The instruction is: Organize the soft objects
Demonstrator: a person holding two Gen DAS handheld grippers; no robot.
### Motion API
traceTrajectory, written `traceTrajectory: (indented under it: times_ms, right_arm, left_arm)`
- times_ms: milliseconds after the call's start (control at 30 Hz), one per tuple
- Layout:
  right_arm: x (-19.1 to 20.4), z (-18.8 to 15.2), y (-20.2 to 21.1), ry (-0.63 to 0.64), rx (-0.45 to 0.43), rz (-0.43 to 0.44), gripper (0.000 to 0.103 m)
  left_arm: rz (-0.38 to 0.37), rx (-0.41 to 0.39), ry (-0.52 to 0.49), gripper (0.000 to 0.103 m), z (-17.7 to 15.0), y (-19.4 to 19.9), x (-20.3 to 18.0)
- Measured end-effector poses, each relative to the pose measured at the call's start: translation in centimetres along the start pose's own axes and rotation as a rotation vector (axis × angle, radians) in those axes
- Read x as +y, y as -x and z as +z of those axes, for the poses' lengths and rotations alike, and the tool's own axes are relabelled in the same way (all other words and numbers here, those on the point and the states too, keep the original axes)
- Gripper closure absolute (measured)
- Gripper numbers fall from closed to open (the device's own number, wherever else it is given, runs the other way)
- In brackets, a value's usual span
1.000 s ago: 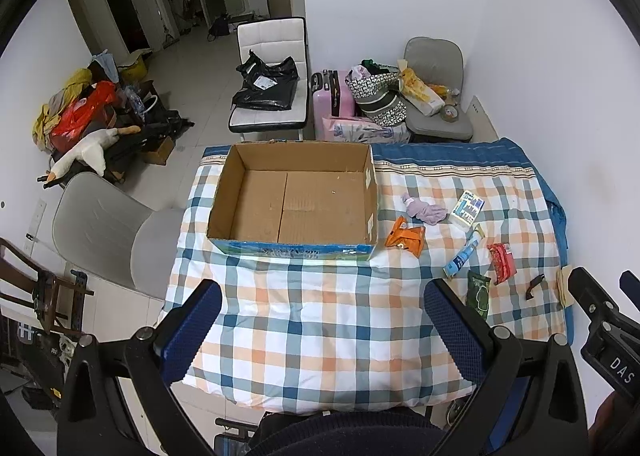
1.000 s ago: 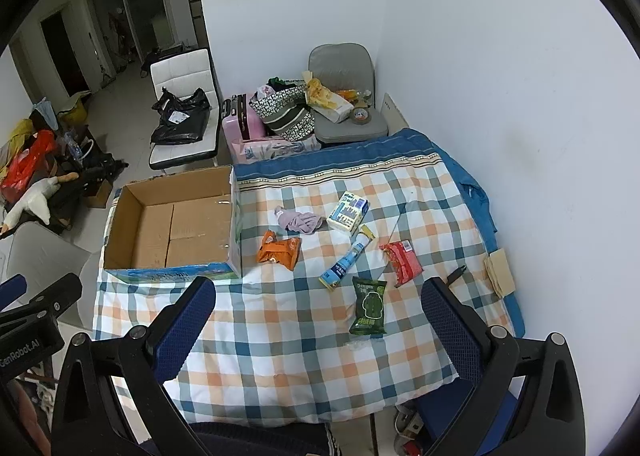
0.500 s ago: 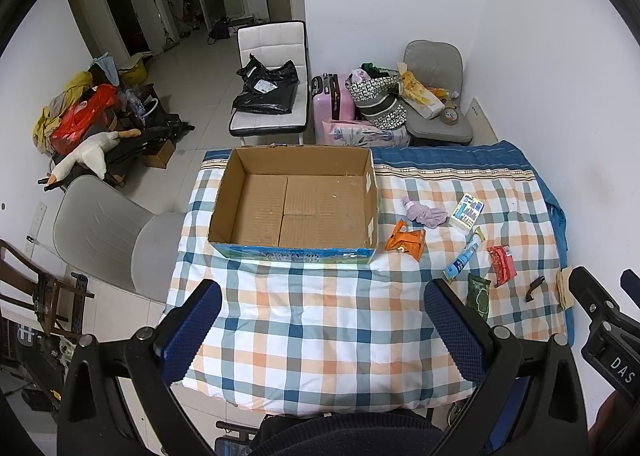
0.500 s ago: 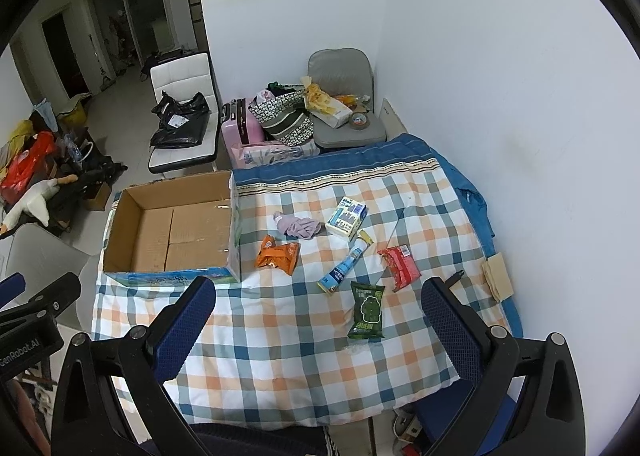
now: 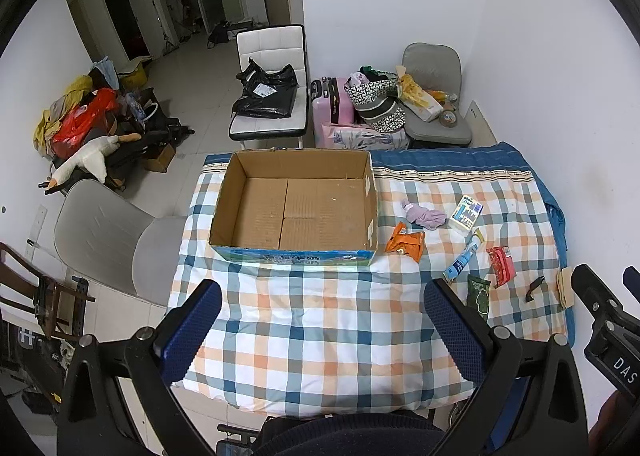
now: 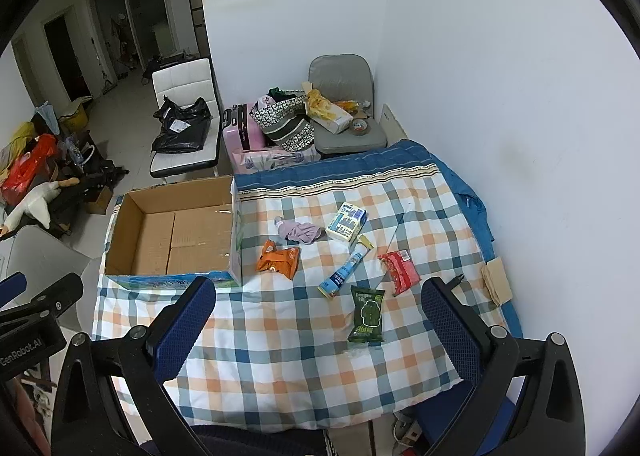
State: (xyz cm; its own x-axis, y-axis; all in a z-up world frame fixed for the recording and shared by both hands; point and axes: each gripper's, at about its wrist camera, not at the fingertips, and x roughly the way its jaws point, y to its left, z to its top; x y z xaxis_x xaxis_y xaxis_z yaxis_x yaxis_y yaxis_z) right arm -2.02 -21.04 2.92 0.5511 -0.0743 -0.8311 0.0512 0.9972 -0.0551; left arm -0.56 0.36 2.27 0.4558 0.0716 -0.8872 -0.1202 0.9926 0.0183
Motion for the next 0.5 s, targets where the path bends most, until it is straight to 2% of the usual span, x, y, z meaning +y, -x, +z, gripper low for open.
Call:
traceTrajectory:
  times_ms: [500]
  right_arm:
    - [0.13,-0.20,0.16,0.001,-0.004,0.001,0.000]
  left_arm:
    - [0.002,-0.003,-0.002,0.000,-0.15,0.02,-0.18]
